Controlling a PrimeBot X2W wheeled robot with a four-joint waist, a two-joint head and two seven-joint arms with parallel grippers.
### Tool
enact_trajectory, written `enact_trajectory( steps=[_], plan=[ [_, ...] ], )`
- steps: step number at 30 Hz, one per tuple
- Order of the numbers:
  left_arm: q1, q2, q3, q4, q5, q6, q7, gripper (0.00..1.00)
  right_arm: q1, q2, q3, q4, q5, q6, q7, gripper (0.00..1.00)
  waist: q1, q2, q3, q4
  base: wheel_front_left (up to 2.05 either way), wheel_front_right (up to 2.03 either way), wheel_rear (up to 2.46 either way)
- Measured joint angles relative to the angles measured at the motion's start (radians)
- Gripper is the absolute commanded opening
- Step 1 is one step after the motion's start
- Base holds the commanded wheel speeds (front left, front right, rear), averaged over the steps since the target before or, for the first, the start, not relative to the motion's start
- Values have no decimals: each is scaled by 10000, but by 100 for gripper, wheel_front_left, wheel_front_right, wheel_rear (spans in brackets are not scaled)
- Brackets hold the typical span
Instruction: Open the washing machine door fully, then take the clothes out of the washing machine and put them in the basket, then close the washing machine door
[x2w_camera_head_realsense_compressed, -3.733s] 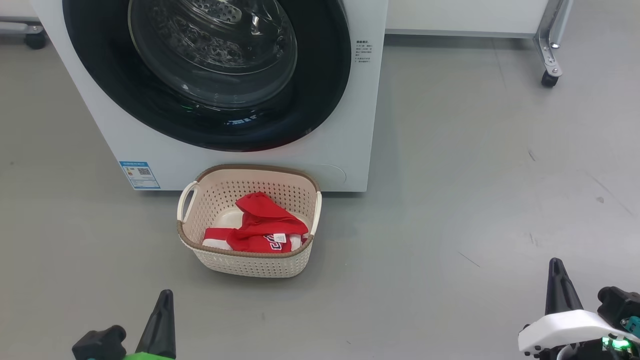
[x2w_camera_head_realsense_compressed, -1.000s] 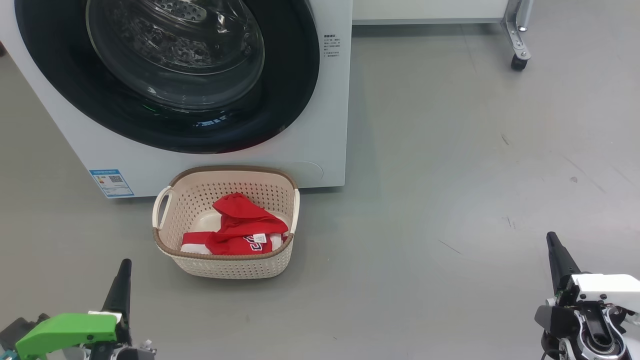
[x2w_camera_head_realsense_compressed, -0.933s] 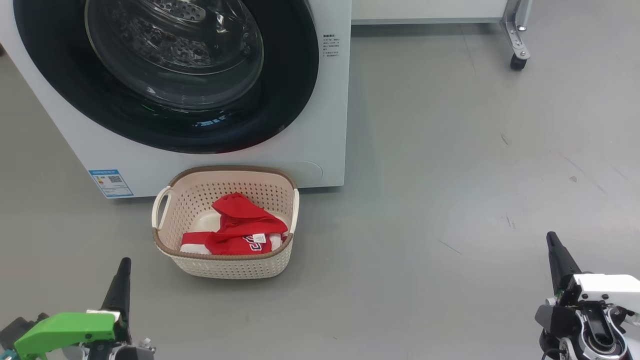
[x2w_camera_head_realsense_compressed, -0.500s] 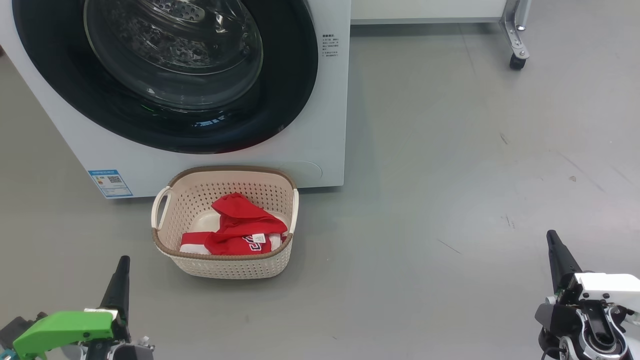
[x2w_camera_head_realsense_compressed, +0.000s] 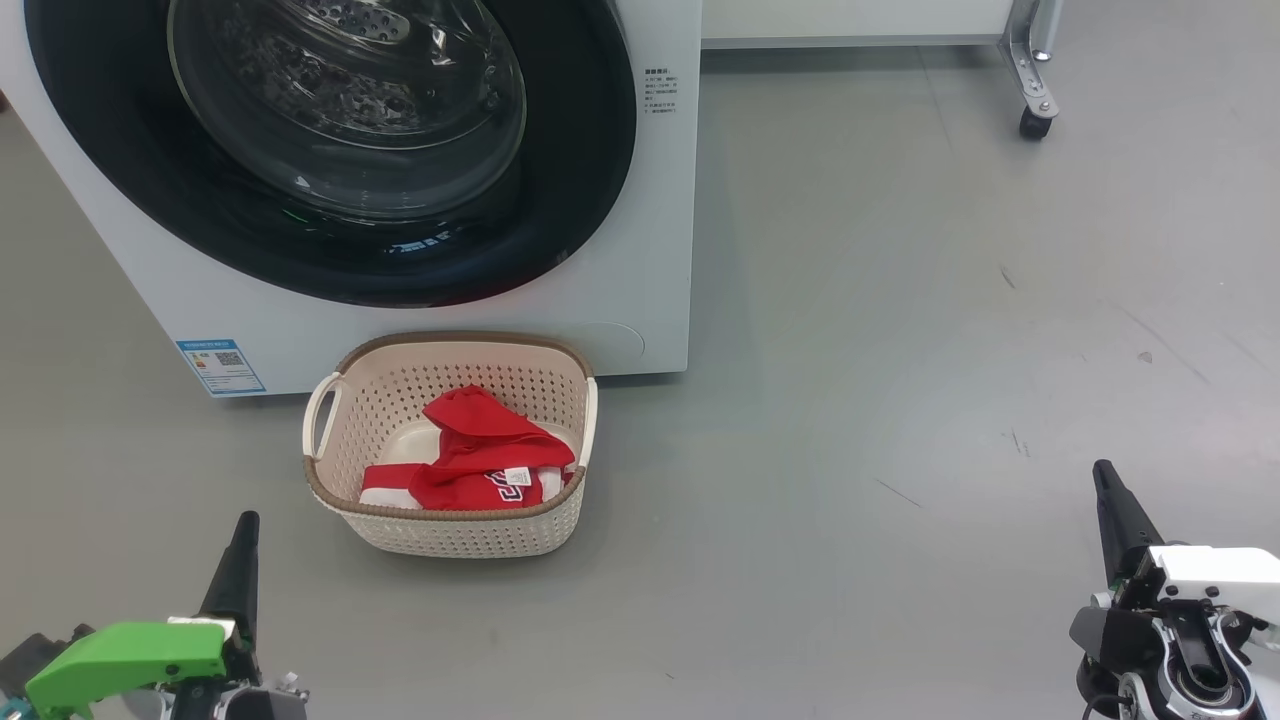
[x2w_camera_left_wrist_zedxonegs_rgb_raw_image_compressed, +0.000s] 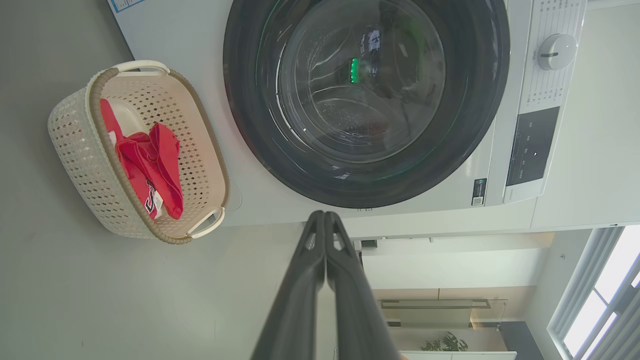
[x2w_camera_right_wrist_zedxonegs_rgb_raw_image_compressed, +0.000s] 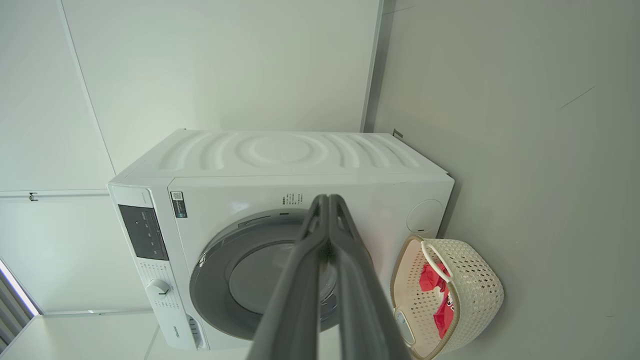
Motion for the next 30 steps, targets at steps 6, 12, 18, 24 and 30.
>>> enact_trajectory(
  steps=[6,12,18,24,30],
  plan=[
    [0,0,4,0,0,0,0,0,0,0,6,-2,27,0,0,0,0,0,0,0,0,0,0],
    [0,0,8,0,0,0,0,0,0,0,8,-4,27,0,0,0,0,0,0,0,0,0,0],
    [0,0,13,0,0,0,0,0,0,0,13,-6,27,0,0,0,0,0,1,1,0,0,0],
    [-1,0,19,-2,0,0,0,0,0,0,15,-8,40,0,-2,0,0,0,1,1,0,0,0],
    [-1,0,36,-2,0,0,2,0,0,0,21,-10,40,0,-2,0,0,0,1,1,0,0,0]
  ],
)
